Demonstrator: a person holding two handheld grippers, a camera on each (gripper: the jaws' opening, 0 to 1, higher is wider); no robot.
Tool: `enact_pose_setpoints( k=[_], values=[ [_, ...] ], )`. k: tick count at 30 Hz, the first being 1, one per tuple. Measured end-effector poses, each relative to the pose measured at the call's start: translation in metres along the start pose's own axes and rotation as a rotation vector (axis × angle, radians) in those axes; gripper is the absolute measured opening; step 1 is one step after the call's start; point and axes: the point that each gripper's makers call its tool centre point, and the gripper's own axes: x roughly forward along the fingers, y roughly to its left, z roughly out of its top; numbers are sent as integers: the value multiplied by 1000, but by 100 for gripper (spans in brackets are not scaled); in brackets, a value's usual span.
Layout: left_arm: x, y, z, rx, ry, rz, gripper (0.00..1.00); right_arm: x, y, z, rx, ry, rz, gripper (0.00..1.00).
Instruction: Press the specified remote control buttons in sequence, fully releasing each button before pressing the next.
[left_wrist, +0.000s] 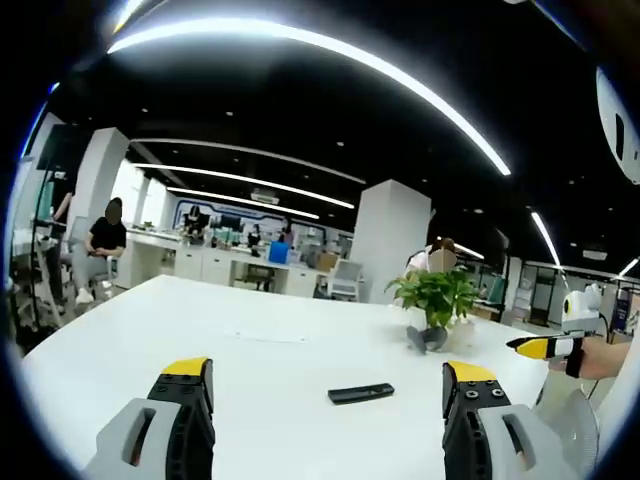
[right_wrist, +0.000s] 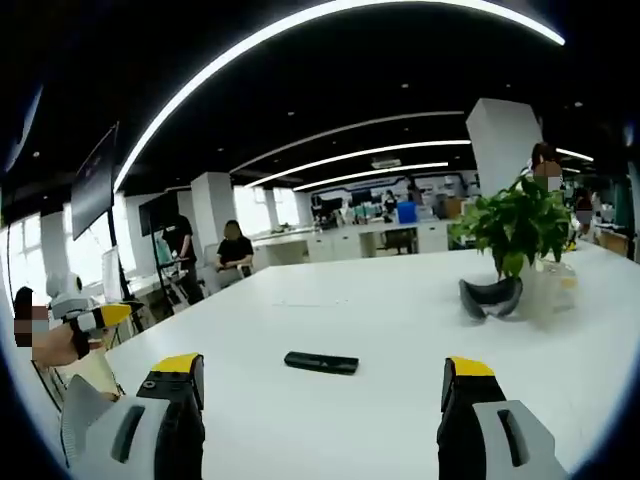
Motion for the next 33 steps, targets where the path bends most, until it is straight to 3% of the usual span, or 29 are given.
enact_pose_setpoints(
  k=[33],
  values=[
    [-1, 0, -1, 0, 4, 2, 98, -1, 1, 3, 22, -13, 2, 99]
  ],
)
